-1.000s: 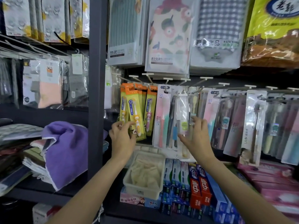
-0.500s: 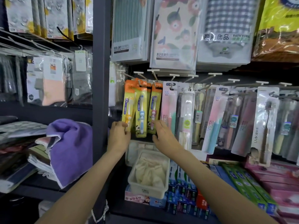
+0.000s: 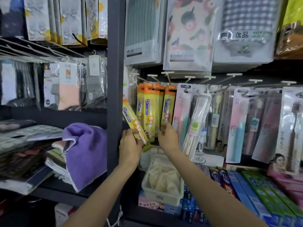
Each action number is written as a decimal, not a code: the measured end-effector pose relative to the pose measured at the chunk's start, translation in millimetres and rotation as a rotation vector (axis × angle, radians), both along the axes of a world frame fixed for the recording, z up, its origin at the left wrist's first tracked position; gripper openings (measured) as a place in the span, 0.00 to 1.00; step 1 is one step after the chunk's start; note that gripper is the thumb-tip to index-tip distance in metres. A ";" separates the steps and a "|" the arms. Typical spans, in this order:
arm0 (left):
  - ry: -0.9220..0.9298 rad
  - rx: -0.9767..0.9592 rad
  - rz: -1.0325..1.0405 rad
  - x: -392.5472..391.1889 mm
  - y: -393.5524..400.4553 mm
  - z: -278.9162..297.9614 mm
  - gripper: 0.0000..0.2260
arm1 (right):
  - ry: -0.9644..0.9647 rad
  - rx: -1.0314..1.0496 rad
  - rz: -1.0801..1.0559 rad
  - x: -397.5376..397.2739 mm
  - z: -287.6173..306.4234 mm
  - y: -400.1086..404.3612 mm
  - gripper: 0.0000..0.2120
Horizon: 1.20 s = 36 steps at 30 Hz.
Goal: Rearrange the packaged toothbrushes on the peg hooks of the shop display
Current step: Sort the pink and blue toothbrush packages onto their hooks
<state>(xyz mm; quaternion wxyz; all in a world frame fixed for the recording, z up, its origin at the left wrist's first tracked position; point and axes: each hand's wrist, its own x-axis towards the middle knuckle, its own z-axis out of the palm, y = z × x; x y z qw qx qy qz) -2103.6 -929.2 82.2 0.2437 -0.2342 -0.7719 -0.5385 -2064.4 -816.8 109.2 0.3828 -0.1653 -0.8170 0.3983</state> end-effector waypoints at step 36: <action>-0.092 0.162 -0.069 -32.1 42.0 49.8 0.16 | 0.095 0.115 -0.088 30.5 38.6 21.9 0.22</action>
